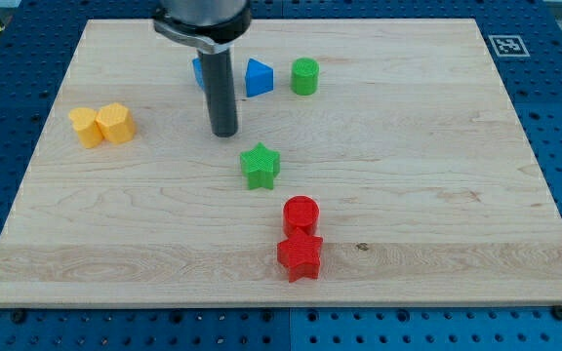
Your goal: Separate the yellow hexagon and yellow heart
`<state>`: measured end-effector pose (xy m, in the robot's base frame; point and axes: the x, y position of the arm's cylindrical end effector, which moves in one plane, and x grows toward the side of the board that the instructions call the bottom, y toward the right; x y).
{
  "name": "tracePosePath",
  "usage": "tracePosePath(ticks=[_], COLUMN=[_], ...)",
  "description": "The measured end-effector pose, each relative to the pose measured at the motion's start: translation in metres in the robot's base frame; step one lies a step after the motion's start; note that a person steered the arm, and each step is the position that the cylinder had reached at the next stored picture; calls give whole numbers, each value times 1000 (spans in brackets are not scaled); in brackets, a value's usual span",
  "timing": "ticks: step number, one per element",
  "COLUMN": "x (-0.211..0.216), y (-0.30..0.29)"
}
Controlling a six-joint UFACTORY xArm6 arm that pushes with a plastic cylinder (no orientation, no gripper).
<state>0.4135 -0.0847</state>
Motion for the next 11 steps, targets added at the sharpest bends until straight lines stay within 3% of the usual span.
tracePosePath(ticks=[8,11], x=[-32,-7], y=[-156,-162])
